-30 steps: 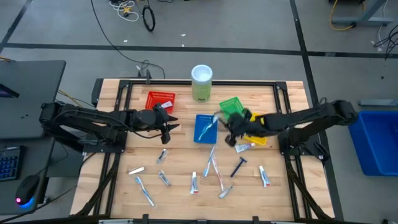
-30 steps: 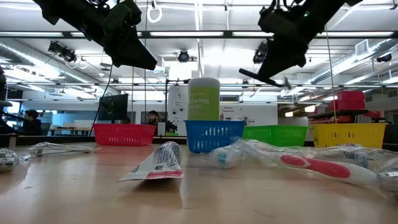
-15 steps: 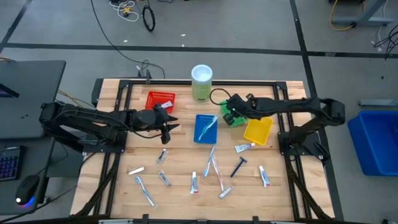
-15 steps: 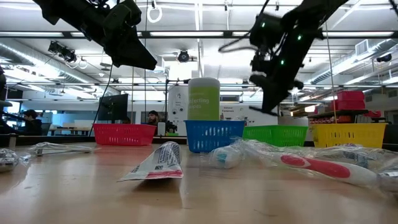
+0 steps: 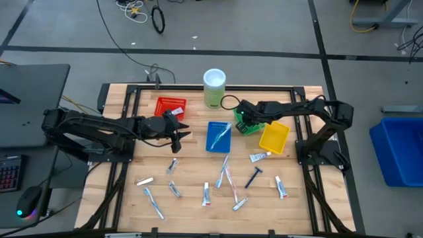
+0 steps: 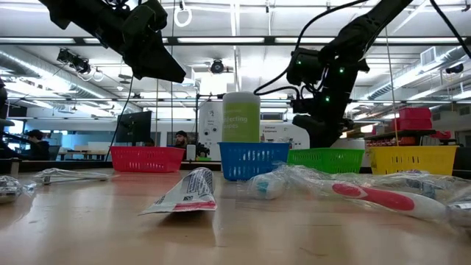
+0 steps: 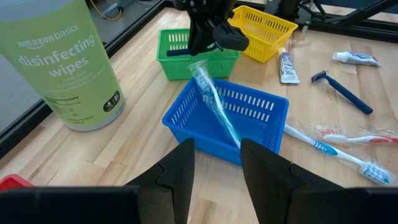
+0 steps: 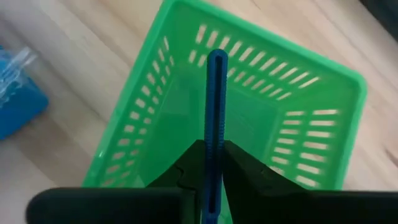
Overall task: Pick & Place Travel size toiletries
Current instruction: Put the blue razor into the green bin, then put the silver nail cutter into the yellow bin
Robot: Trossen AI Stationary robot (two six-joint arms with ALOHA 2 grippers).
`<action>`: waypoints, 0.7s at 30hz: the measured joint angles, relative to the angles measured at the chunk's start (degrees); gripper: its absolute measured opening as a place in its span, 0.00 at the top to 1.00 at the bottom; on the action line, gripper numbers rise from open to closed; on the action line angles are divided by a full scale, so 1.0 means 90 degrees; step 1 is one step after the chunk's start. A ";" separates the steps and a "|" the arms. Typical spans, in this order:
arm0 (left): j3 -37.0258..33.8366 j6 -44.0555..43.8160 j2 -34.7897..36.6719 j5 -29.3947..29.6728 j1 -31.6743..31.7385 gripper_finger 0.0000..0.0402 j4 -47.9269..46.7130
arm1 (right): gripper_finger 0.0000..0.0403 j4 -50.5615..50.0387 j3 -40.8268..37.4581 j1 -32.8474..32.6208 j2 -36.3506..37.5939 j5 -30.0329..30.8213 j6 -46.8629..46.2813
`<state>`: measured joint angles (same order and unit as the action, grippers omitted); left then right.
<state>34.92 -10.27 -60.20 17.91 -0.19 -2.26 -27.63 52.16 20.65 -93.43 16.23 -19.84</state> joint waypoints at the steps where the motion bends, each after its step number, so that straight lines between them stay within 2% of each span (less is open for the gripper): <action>1: 0.0000 -0.0001 0.0000 0.0000 0.0000 0.65 0.0000 | 0.85 -0.0002 0.0000 0.0010 0.0000 0.0002 0.0000; 12: 0.0000 -0.0001 0.0000 0.0000 0.0000 0.65 0.0000 | 0.71 -0.0104 0.0002 0.0063 0.0060 0.0007 0.0523; 21: 0.0000 -0.0003 -0.0002 0.0000 0.0000 0.65 0.0000 | 0.58 -0.0238 0.0007 -0.0218 0.0913 0.0017 0.0991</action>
<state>34.92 -10.31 -60.22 17.91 -0.19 -2.26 -29.77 52.23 18.69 -85.21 16.39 -10.91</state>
